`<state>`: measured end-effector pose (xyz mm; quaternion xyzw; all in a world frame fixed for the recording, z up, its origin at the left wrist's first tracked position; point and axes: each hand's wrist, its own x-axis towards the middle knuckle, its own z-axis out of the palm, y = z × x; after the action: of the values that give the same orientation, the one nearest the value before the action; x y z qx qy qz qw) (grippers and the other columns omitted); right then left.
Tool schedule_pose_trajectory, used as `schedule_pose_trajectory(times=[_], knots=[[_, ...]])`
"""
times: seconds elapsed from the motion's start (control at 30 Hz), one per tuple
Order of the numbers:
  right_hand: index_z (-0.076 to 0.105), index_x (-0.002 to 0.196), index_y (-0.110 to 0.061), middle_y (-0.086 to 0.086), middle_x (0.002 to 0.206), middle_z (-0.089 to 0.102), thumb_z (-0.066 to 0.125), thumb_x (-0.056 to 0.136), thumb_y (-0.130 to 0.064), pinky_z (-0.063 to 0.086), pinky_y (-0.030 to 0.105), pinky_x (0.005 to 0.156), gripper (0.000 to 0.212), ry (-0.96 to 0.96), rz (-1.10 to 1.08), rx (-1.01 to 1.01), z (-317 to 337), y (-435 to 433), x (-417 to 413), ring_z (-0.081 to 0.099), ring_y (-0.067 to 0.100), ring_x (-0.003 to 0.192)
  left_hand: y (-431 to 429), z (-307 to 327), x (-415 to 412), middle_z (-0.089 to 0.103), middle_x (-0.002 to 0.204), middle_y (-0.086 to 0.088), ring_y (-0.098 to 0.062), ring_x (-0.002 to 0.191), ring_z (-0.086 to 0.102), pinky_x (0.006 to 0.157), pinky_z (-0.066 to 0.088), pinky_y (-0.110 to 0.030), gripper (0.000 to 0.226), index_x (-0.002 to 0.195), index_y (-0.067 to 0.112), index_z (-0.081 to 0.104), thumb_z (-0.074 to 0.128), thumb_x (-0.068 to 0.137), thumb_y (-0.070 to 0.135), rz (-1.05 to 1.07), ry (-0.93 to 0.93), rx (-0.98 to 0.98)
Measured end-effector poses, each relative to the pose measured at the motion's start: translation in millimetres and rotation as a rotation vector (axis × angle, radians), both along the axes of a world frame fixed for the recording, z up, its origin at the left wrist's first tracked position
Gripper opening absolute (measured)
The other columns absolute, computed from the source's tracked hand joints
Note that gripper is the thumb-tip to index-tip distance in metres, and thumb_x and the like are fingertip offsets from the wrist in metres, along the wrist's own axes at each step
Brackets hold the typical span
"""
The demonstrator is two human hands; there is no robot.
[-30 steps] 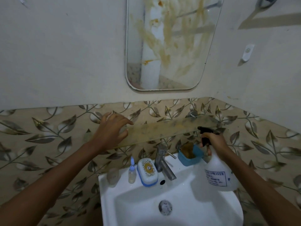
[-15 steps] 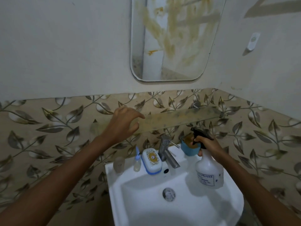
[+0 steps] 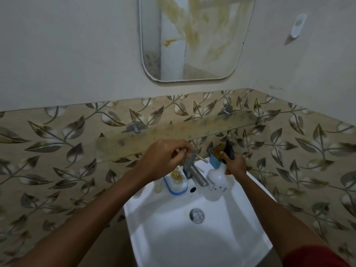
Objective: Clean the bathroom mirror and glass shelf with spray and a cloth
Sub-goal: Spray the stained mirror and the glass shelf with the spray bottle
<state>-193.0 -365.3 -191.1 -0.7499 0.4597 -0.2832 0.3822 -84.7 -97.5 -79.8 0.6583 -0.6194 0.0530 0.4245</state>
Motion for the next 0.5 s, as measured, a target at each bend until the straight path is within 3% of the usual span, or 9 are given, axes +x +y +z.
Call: schedule_pose_trajectory(times=[0.17, 0.2, 0.3, 0.4, 0.5], knots=[[0.061, 0.073, 0.006, 0.026, 0.066, 0.062, 0.065, 0.082, -0.043, 0.055, 0.048, 0.058, 0.05, -0.04, 0.013, 0.035, -11, -11, 34, 0.064, 0.039, 0.06, 3, -14, -2, 0.072, 0.081, 0.006, -0.003, 0.063, 0.066, 0.059, 0.055, -0.029, 0.032, 0.098, 0.019, 0.069, 0.04, 0.085, 0.026, -0.007, 0.04, 0.059], [0.061, 0.076, 0.005, 0.025, 0.067, 0.061, 0.065, 0.082, -0.042, 0.056, 0.046, 0.057, 0.048, -0.05, 0.021, 0.048, -11, -11, 41, 0.064, 0.037, 0.059, 3, -18, -2, 0.072, 0.08, 0.005, -0.002, 0.063, 0.066, 0.058, 0.053, -0.023, 0.032, 0.097, 0.019, 0.069, 0.04, 0.086, 0.026, -0.015, 0.018, 0.065], [0.06, 0.082, -0.002, 0.014, 0.062, 0.057, 0.065, 0.084, -0.035, 0.051, 0.023, 0.038, 0.033, -0.104, 0.073, 0.068, -14, -15, 56, 0.058, 0.012, 0.041, 1, -30, -2, 0.072, 0.08, 0.007, 0.006, 0.06, 0.06, 0.056, 0.042, -0.006, 0.032, 0.097, 0.02, 0.07, 0.041, 0.086, 0.026, -0.018, -0.032, 0.076], [0.064, 0.097, -0.003, 0.011, 0.069, 0.059, 0.067, 0.084, -0.032, 0.051, 0.02, 0.037, 0.031, -0.15, 0.149, 0.066, -13, -20, 66, 0.057, 0.014, 0.052, -2, -44, 1, 0.072, 0.084, 0.011, 0.005, 0.063, 0.061, 0.058, 0.048, -0.014, 0.034, 0.097, 0.025, 0.069, 0.039, 0.085, 0.031, 0.001, -0.026, 0.118], [0.062, 0.098, -0.003, 0.01, 0.069, 0.057, 0.067, 0.083, -0.031, 0.052, 0.023, 0.041, 0.032, -0.17, 0.205, 0.081, -13, -24, 72, 0.056, 0.02, 0.062, -7, -56, 2, 0.07, 0.085, 0.015, 0.005, 0.063, 0.061, 0.059, 0.053, -0.024, 0.034, 0.096, 0.027, 0.069, 0.037, 0.086, 0.034, 0.0, 0.01, 0.138]])
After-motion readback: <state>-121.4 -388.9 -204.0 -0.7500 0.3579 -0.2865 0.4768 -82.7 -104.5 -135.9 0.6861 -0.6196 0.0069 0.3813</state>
